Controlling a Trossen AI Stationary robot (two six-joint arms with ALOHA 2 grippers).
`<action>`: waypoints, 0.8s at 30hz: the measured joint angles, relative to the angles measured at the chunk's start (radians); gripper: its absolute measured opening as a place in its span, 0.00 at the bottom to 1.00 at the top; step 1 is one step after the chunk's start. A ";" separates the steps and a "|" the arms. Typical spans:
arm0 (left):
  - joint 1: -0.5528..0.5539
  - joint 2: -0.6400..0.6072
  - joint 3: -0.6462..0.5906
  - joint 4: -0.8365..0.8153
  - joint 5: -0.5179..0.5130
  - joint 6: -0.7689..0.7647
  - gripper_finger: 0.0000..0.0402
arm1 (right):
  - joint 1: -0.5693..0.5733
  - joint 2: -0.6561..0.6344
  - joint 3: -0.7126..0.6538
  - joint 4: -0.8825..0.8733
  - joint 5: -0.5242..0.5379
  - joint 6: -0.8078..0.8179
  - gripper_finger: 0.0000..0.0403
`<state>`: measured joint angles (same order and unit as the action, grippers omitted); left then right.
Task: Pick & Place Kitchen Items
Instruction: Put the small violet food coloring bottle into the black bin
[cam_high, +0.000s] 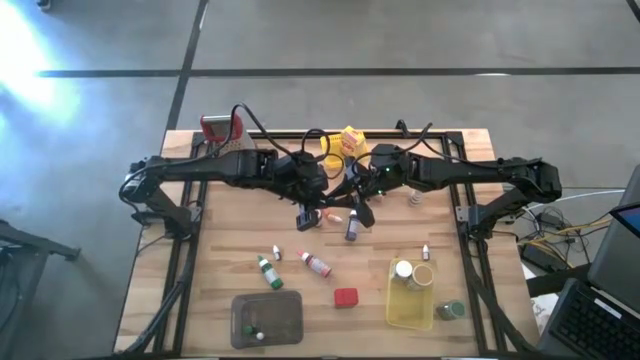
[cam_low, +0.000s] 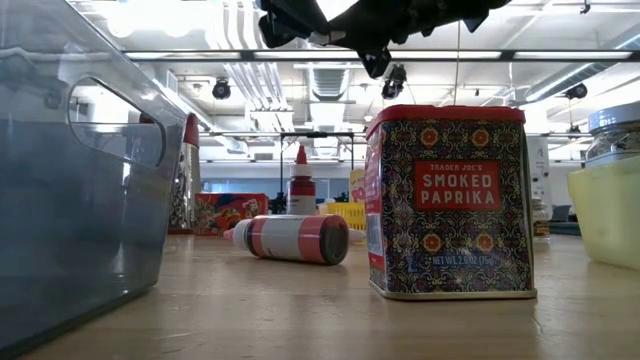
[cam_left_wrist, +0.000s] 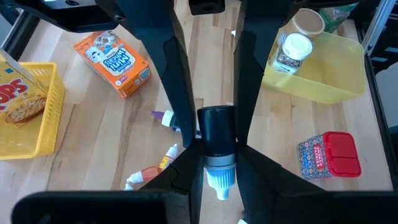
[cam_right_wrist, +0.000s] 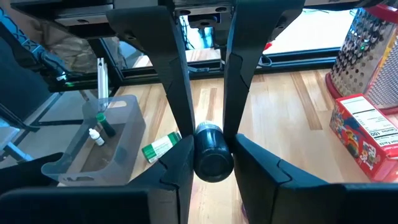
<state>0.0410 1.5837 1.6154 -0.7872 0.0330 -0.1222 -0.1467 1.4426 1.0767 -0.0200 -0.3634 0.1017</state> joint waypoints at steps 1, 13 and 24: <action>0.000 0.000 0.000 -0.001 0.000 -0.005 0.21 | 0.000 0.000 0.000 0.000 -0.001 0.000 0.25; 0.000 0.000 0.000 -0.016 0.041 0.020 0.47 | -0.001 0.000 0.000 -0.004 0.000 0.000 0.20; 0.008 -0.098 0.002 -0.218 -0.011 0.030 0.68 | 0.000 -0.005 -0.002 -0.012 -0.005 0.003 0.23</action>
<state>0.0486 1.4854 1.6176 -1.0049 0.0217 -0.0918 -0.1467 1.4379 1.0752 -0.0322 -0.3680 0.1047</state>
